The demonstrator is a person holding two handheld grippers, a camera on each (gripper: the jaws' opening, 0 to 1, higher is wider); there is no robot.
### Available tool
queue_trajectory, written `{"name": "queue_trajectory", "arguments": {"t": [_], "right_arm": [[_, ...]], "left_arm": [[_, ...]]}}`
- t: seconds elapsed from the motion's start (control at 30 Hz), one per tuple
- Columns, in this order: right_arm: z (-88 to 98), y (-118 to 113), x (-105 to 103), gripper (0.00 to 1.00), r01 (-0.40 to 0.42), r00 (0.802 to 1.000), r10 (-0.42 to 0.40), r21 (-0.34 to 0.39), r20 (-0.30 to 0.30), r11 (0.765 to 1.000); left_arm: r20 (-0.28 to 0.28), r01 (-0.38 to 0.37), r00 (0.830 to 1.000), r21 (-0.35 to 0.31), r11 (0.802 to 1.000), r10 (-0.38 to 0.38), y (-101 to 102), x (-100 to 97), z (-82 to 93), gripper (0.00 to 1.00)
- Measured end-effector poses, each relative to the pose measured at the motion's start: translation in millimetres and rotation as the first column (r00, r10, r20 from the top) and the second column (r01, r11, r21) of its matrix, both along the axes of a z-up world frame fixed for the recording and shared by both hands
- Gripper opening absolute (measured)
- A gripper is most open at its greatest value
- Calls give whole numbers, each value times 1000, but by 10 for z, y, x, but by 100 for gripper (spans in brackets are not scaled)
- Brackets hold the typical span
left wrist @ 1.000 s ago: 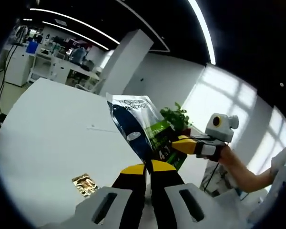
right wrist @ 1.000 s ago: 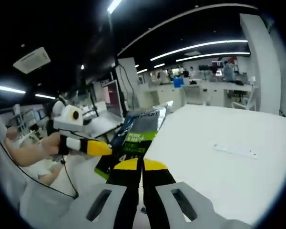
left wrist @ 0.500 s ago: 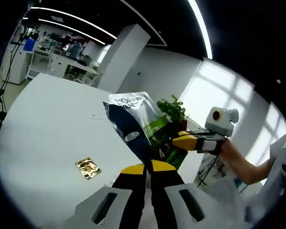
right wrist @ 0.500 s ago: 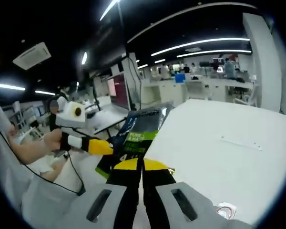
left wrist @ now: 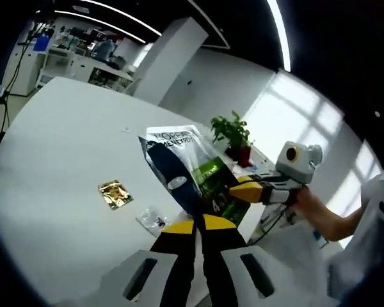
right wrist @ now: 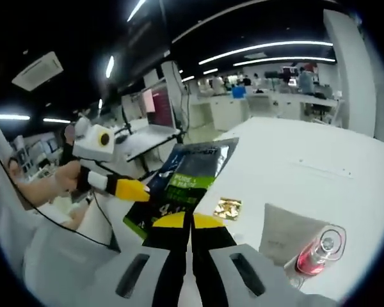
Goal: Arrange the skincare products in the storage area until every visible bottle or jar stands upright without overlapping.
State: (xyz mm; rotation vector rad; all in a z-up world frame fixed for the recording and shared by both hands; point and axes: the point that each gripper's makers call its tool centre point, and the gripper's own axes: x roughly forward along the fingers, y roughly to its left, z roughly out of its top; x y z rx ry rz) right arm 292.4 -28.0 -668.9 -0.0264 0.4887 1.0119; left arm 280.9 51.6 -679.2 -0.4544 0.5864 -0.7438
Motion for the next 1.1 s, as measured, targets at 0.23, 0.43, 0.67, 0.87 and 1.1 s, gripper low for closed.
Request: {"name": "queue_trajectory", "arguments": {"t": [0.23, 0.43, 0.67, 0.87, 1.1], "right_arm": [[-222, -58, -126, 1, 20, 998, -21, -6, -64, 1000], [-442, -129, -232, 1, 25, 993, -28, -28, -114, 999], [-653, -176, -352, 2, -19, 988, 4, -95, -156, 995], [-766, -221, -422, 2, -51, 983, 25, -139, -183, 989], [-884, -268, -552, 2, -89, 970, 47, -168, -240, 982]], "left_arm": [[-61, 44, 997, 17, 999, -43, -67, -109, -200, 0], [-120, 87, 989, 23, 996, -83, -154, -233, -405, 0], [-193, 140, 972, 30, 990, -132, -206, -329, -633, 0], [-237, 179, 957, 32, 983, -166, -277, -421, -773, 0], [-286, 226, 935, 28, 974, -209, -376, -547, -888, 0]]}}
